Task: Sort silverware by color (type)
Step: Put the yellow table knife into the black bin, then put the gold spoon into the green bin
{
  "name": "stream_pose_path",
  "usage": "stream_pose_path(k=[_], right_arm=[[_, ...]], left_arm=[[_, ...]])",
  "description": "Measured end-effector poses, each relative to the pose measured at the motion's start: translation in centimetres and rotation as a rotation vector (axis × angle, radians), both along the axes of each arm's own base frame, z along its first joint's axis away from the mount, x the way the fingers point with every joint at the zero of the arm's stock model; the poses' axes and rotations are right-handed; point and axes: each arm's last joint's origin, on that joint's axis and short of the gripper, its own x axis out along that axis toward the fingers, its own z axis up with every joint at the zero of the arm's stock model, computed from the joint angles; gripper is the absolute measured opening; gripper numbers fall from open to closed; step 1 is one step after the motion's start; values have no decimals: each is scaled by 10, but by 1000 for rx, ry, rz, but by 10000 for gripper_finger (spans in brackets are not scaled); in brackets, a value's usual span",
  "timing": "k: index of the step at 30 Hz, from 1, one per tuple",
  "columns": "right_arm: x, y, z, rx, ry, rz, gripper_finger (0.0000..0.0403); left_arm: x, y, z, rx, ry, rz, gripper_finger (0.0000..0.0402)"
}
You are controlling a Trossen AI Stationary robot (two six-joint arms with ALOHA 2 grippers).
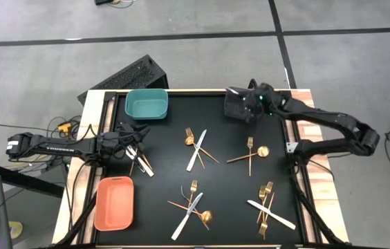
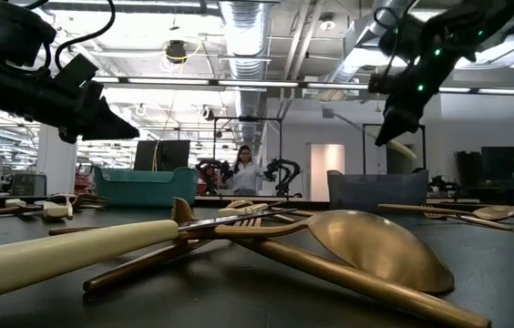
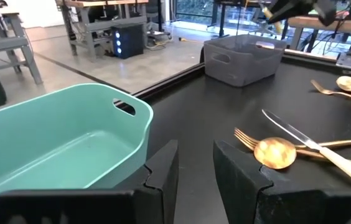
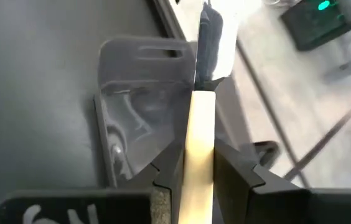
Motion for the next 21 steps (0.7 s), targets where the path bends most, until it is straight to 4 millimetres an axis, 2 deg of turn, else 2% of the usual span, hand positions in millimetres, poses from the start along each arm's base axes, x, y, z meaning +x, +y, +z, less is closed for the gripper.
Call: stream_pose_path(k=[7,13,17,21], right_arm=[[4,-16,-28,80,109,-28,107],[7,-22,-41,44,218,-78,163],[6,-27,-38,-74,260,-212,207],[6,-22,-27,-136,195,-313,221]], left_arm=[[0,0,0,-5,-4,-2,89],[0,0,0,-3,0,-2,89],[0,0,-1,-4,12,-2,89],[0,0,-2,-14,13,1,89]])
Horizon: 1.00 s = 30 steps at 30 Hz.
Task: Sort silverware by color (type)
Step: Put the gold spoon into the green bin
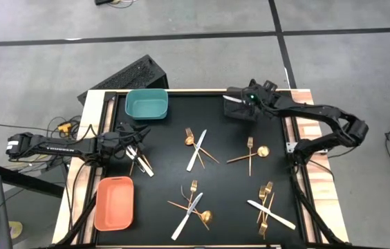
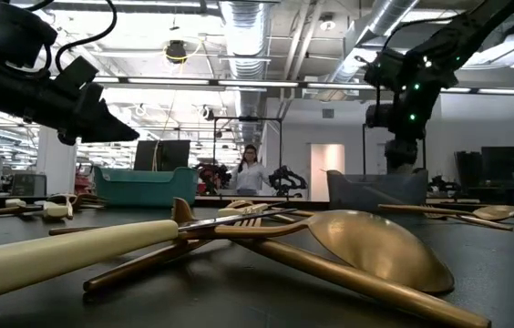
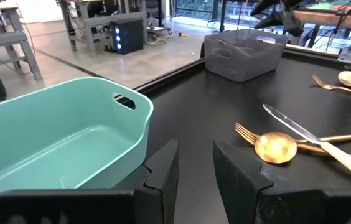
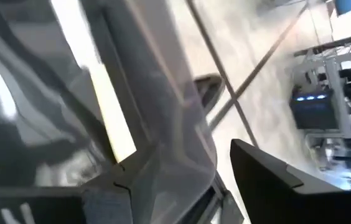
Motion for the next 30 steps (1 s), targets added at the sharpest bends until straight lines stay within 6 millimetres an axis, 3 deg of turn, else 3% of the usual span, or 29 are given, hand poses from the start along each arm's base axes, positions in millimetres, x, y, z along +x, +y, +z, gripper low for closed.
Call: stream_pose_path(k=[5,8,10,15,25,30], right_arm=[[6,16,20,143,-441,60,219],[19,28,35,278,-711,227,215],[31,38,40,324,-801,345,212],[59,68,41,351,-859,542,207],[112,114,8,485,-939,628,188],[120,129,-7,552,-910,630,179]], left_arm=[[0,0,1,-48,-47,11,89],[1,-1,2,-75,-75,-15,89],[2,-1,3,-80,-88,-28,89],[4,-3,10,-119,-187,-99,89],[7,-12,19,-39,-234,-181,89],[7,-12,21,-35,-256,-176,89]])
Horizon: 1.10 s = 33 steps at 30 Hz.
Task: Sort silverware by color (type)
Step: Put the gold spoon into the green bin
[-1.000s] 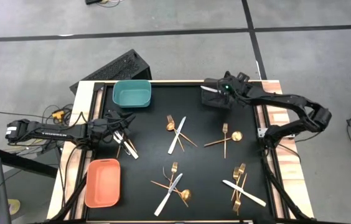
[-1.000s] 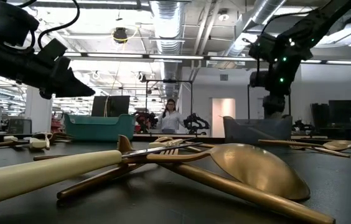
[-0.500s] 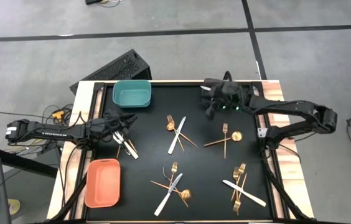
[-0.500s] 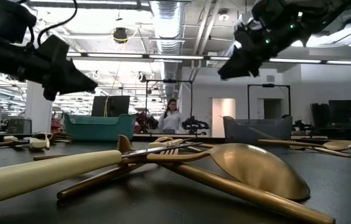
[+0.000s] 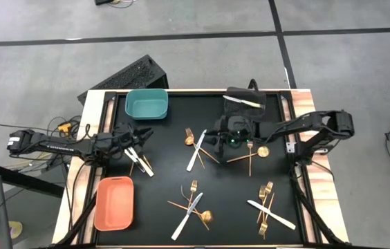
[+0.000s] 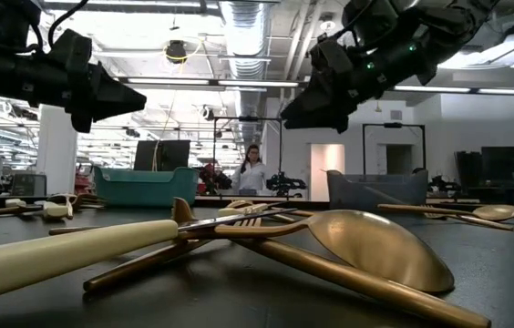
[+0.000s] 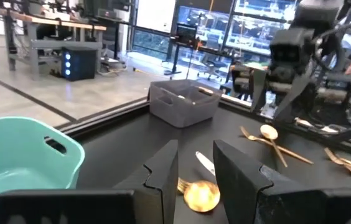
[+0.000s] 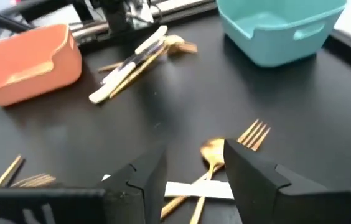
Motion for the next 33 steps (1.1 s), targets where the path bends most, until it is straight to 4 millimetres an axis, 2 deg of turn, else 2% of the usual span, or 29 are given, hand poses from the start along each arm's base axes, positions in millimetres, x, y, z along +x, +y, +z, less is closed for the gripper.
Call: stream_pose_path(k=[8,11,16,20,25,30,33], right_arm=[[-6,18,5,-3,37,-1,161],[-16,21,11,-34,87,-39,155],[-34,31,10,-40,238,-92,149],[-46,41,10,-47,316,-133,147],[-54,50,12,-66,314,-185,147],[-72,54,-5,26,331,-272,147],[-82,58,-13,109,307,-321,147]], left_arm=[[4,-1,-3,-4,18,-46,89],[7,-1,-5,-7,25,-46,89],[16,-1,-11,-9,82,-47,89],[29,0,-8,1,82,-36,89],[50,0,-5,59,125,-39,89],[71,3,-8,132,229,-31,89],[84,8,-7,156,258,-90,89]])
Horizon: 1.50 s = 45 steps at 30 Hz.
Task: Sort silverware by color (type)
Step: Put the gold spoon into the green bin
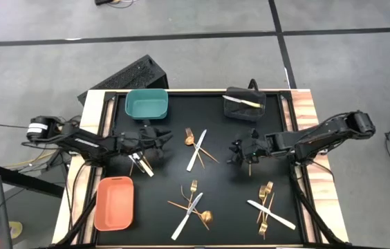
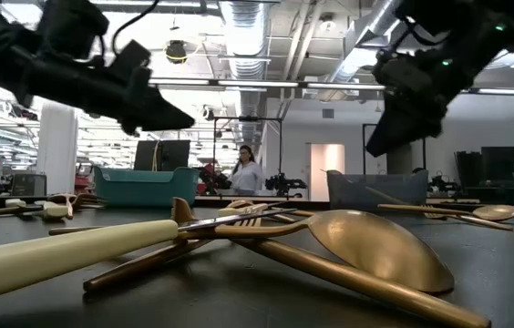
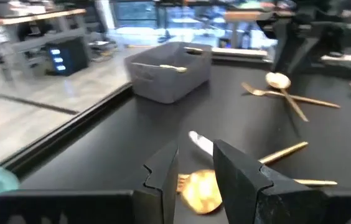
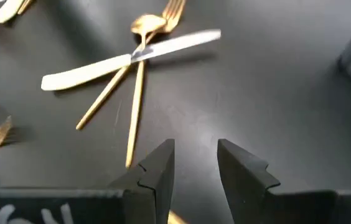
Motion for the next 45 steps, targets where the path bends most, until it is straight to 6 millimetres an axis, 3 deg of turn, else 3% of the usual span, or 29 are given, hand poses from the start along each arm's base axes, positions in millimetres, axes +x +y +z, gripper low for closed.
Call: stream_pose_path(k=[4,8,13,20,27,37,45], right_arm=[[-7,7,-12,52,0,-16,147],[-5,10,-20,16,73,75,147],[-2,8,-9,-60,138,156,137],[-2,6,-3,-183,211,292,105],[-4,-4,-4,-190,250,258,87],[-19,-13,-18,-16,455,367,147],[-15,-12,-32,-28,555,420,182]], left_arm=[[17,10,3,-26,12,-109,89],[31,20,5,-40,26,-107,89],[47,26,7,-78,15,-50,89],[54,18,2,-187,-2,-2,89],[54,6,0,-208,5,46,89],[53,9,-2,-150,50,63,89],[50,23,-3,-27,118,104,89]])
